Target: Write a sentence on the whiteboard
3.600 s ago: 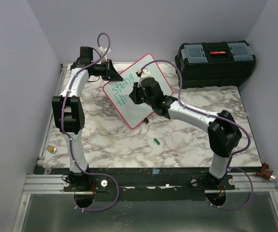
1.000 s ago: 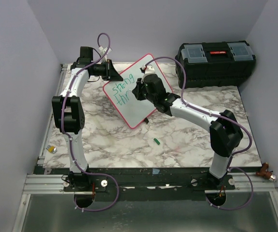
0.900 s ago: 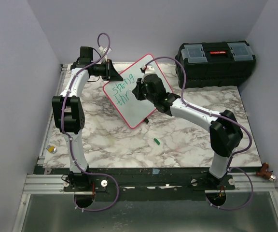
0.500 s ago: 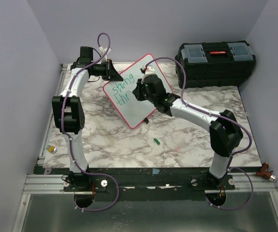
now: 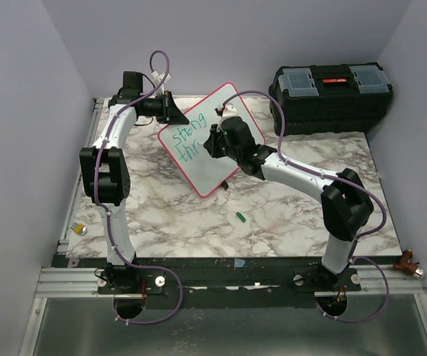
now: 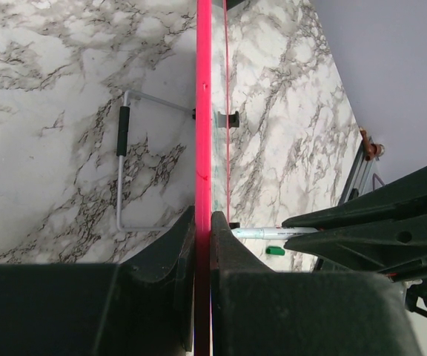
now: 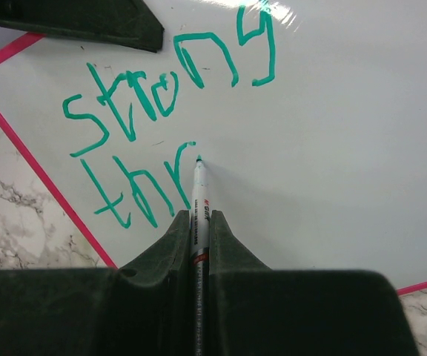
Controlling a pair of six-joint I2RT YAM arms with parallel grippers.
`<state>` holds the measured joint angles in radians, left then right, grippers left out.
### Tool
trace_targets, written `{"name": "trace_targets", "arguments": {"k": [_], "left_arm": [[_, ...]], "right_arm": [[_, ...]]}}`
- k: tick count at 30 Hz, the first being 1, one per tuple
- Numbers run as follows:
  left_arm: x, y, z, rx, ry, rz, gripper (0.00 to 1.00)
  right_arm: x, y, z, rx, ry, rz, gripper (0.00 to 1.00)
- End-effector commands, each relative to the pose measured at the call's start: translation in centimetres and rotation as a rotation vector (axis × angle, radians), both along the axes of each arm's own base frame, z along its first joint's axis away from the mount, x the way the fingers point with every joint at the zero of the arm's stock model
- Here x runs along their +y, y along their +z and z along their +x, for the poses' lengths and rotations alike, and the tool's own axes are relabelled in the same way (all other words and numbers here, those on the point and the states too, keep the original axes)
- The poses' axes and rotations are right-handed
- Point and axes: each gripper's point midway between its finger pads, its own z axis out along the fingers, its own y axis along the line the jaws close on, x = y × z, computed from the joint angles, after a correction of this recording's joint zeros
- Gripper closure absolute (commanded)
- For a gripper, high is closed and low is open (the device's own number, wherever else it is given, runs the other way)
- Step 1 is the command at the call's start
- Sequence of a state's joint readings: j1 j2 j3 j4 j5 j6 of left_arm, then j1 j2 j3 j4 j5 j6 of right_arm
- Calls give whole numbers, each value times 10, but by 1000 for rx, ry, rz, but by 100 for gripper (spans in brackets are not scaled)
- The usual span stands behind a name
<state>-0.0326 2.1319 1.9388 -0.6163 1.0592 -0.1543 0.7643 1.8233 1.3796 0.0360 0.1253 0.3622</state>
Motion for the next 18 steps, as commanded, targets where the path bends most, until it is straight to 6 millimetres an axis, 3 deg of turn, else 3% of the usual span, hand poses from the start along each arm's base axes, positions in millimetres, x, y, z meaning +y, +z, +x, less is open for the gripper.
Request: {"name": "trace_targets", "arguments": {"k": [1, 11, 18], "left_arm": [[-9, 5, -6, -73, -44, 22, 100], [-9, 5, -6, -72, -42, 25, 100], [-9, 5, -7, -72, -42, 25, 100]], "right_arm": [[-3, -19, -14, 53, 48, -24, 99], [-18, -31, -16, 68, -14, -55, 99], [-22, -23, -4, 46, -71, -71, 99]]}}
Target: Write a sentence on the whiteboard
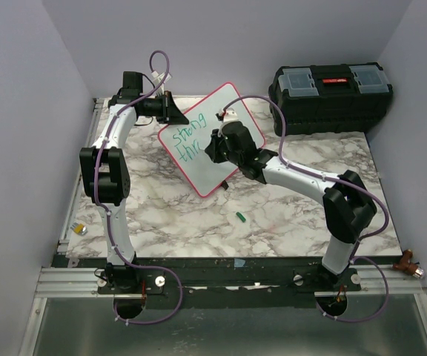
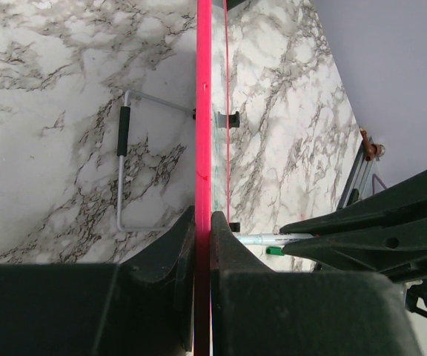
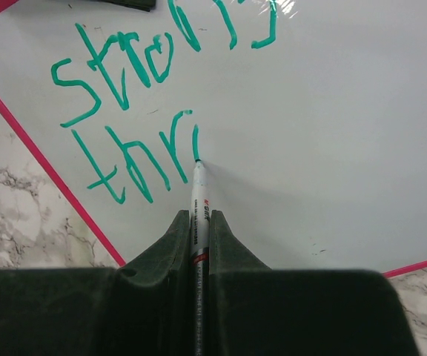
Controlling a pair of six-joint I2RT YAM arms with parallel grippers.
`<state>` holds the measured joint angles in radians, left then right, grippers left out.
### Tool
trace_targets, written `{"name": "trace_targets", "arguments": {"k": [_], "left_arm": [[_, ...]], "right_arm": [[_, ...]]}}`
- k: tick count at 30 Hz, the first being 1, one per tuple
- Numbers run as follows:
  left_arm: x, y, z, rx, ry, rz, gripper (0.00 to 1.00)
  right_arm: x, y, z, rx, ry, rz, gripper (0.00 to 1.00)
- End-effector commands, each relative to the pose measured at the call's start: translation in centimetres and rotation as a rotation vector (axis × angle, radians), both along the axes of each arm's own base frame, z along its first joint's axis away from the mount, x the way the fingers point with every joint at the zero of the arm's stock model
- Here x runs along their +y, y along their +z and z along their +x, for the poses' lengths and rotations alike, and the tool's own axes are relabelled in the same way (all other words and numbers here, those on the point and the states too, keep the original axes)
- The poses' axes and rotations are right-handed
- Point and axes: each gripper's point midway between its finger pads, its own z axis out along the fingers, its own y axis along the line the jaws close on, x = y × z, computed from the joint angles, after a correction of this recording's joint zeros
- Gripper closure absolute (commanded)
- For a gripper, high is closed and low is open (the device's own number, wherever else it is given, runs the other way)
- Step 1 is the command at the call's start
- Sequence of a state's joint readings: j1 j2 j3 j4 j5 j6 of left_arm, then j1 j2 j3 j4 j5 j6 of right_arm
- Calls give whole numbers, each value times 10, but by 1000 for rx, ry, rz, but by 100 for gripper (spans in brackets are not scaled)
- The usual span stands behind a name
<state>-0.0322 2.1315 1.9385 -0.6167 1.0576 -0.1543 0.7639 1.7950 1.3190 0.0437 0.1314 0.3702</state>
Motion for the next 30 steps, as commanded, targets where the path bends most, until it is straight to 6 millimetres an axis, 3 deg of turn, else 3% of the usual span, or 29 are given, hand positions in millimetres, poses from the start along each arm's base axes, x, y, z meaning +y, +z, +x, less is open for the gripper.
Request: {"name": "trace_targets", "arguments": {"k": [1, 9, 19, 20, 21, 30], "left_arm": [[-9, 6, -7, -73, -43, 25, 100], [-9, 6, -6, -76, -43, 25, 100], [-9, 6, -6, -76, -44, 23, 100], [-9, 6, -6, -75, -44, 23, 100], [-9, 6, -6, -74, -44, 22, 100], [-9, 6, -6, -76, -44, 21, 100]], "right_arm": [[-12, -10, 6, 24, -67, -60, 99], [-7, 0, 19, 3, -83, -69, 99], [7, 8, 16, -1, -22, -26, 99], [8, 16, 15, -12, -16, -11, 99], [9, 10, 15, -2, -10, -17, 99], [17, 12, 12, -3, 29, 6, 100]]}}
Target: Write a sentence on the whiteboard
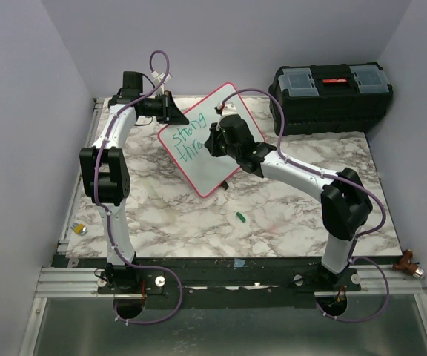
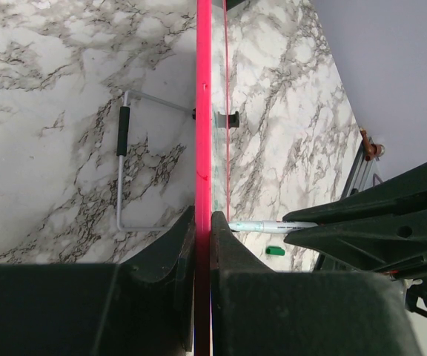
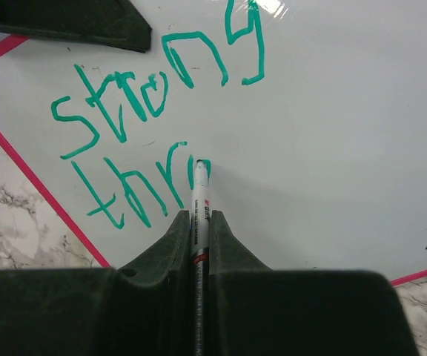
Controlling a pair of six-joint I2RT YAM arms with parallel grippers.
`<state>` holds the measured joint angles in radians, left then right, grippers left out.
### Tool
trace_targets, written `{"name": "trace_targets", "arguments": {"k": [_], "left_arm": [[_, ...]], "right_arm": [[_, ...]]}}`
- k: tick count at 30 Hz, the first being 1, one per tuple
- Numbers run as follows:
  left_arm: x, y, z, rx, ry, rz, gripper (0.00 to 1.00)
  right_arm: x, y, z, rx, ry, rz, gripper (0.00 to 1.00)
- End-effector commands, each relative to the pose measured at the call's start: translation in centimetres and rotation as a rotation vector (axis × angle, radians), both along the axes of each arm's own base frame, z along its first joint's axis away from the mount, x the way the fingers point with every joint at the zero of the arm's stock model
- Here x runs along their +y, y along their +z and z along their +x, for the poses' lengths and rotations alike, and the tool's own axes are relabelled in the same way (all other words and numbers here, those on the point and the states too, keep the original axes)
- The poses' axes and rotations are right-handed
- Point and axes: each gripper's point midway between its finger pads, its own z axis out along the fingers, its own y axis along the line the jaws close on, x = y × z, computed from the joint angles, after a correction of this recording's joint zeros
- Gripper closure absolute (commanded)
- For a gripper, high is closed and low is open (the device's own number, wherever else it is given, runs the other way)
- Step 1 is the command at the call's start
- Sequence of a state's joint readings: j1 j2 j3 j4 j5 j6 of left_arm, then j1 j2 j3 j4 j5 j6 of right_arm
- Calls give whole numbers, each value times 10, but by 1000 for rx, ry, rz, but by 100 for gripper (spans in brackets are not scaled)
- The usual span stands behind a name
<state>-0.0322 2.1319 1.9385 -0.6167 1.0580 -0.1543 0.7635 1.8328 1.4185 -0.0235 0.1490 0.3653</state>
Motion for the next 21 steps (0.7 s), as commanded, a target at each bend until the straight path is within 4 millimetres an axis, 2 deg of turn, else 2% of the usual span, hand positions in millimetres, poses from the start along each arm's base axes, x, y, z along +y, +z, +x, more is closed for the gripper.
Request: {"name": "trace_targets", "arguments": {"k": [1, 10, 17, 21], "left_arm": [[-10, 7, -6, -77, -45, 21, 100], [-9, 6, -6, -73, -44, 21, 100], [-10, 6, -6, -73, -44, 22, 100], [-9, 6, -6, -74, -43, 22, 100]], "right_arm": [[12, 0, 1, 1, 46, 19, 99], [6, 3, -2, -6, 42, 13, 99], [-7, 48, -7, -139, 21, 96, 99], [-11, 49, -3, -153, -2, 76, 99]]}}
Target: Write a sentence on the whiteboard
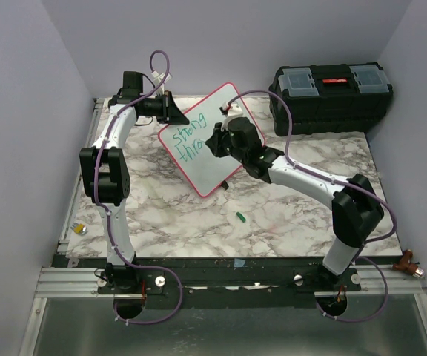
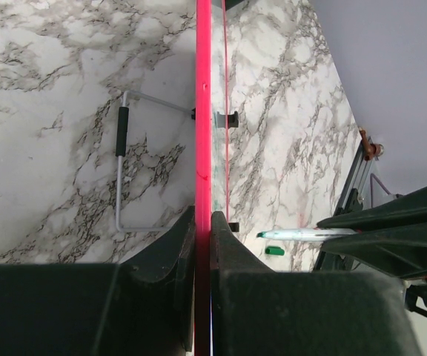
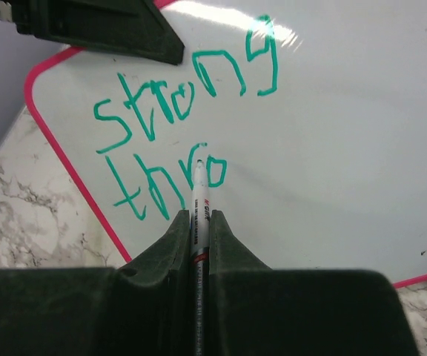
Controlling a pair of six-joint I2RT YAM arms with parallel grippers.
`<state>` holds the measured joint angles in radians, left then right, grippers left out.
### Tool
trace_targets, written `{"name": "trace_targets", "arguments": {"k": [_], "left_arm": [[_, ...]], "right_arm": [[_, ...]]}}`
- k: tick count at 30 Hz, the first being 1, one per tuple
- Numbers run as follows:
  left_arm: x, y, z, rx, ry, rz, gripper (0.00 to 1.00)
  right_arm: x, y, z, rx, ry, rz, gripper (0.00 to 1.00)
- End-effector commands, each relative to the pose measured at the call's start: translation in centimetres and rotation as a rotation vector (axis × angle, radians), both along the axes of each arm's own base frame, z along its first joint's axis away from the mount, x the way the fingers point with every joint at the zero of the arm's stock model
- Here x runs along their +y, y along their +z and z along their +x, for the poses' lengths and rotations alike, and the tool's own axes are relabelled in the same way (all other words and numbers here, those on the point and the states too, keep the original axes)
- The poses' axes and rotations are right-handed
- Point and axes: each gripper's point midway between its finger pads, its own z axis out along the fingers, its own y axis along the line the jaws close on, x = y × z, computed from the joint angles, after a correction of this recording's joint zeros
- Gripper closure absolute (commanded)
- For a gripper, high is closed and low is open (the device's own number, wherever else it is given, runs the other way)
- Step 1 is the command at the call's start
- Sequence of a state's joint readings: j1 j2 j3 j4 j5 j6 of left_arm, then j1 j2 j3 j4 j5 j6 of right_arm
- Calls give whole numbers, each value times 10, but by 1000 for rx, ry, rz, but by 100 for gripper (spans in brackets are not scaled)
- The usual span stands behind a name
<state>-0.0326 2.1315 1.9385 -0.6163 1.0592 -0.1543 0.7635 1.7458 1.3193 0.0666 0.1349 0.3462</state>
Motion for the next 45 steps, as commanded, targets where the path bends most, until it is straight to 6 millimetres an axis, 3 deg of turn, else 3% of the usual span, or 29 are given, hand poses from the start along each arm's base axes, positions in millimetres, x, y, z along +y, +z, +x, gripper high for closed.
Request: {"name": "trace_targets", "arguments": {"k": [1, 10, 23, 40, 45], "left_arm": [[-9, 5, -6, -73, -42, 23, 100], [-9, 5, -6, -74, -42, 24, 100], [-9, 5, -6, -73, -41, 24, 100], [-9, 5, -5, -72, -41, 24, 100], [-9, 5, -5, -73, -41, 24, 100]], "right_arm": [[-3, 28, 9, -87, -27, 29, 99], [-2, 16, 23, -56, -56, 23, 99], [2, -11, 29, -6, -56, 0, 99], [-9, -40, 5, 71, -32, -18, 99], [-14, -43, 6, 72, -51, -37, 99]]}}
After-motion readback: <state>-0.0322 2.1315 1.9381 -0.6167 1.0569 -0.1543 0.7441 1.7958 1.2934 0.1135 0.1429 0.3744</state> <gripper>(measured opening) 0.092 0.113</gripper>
